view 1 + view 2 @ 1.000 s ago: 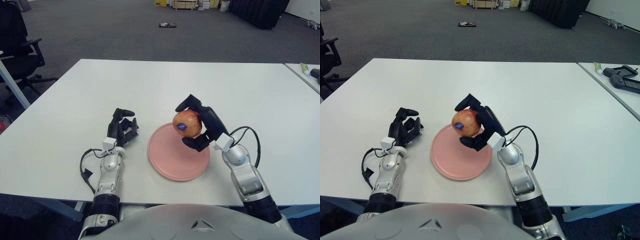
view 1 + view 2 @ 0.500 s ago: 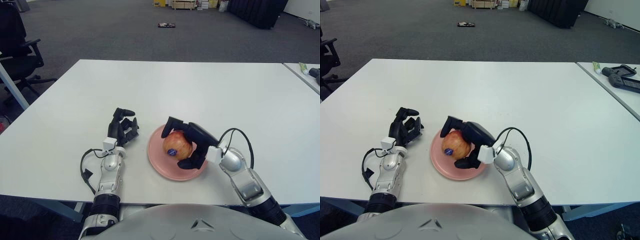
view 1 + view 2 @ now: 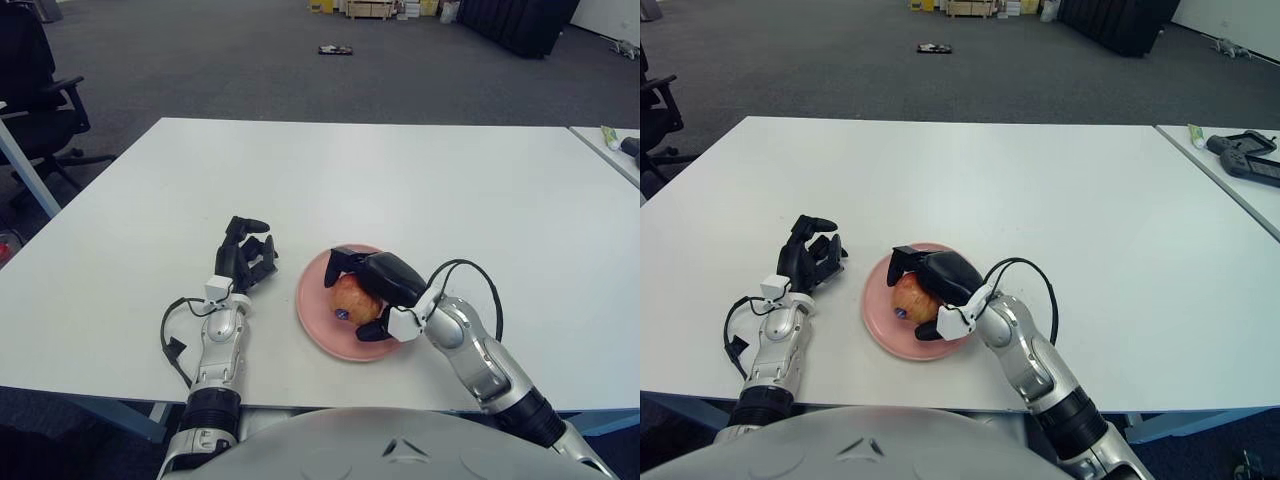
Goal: Put the apple into the plate.
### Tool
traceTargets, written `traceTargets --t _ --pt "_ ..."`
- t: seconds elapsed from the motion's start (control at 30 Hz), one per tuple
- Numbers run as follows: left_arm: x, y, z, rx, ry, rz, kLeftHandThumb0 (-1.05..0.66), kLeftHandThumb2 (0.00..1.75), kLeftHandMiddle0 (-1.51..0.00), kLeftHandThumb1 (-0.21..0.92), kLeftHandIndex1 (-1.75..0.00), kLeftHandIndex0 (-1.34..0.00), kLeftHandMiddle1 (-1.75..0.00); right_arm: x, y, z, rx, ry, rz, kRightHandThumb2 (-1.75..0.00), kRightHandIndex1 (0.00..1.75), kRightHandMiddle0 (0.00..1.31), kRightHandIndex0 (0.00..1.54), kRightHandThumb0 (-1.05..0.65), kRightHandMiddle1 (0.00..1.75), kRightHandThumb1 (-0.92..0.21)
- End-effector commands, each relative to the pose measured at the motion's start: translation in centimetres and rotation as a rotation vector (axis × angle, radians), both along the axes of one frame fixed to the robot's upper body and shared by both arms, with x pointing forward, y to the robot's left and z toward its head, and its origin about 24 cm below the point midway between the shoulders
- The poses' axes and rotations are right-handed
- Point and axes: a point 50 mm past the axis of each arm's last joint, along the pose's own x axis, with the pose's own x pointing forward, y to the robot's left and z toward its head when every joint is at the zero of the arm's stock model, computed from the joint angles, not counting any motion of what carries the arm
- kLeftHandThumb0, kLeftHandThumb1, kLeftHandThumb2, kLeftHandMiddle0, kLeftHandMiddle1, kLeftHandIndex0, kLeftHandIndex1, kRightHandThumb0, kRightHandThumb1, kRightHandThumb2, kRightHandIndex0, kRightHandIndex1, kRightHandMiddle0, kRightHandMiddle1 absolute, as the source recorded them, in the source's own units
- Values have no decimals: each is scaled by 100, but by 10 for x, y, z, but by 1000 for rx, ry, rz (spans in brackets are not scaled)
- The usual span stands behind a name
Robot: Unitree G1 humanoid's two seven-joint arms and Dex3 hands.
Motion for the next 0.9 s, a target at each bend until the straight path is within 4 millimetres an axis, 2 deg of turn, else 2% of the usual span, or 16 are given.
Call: traceTargets --t 0.0,0.37,0.87 --pt "1 0 1 6 -5 5 -40 96 -64 60 -175 -39 -175 6 1 5 -43 -69 -16 -158 166 57 84 0 175 -6" --pt "0 1 1 30 7 13 -40 95 -61 61 -175 -39 -175 6 1 0 -111 -54 -52 -154 164 54 82 0 175 -10" --pt "1 1 1 13 9 7 -39 94 -60 62 -175 -38 -175 6 2 -7 -120 -98 -99 -157 166 56 82 0 175 -8"
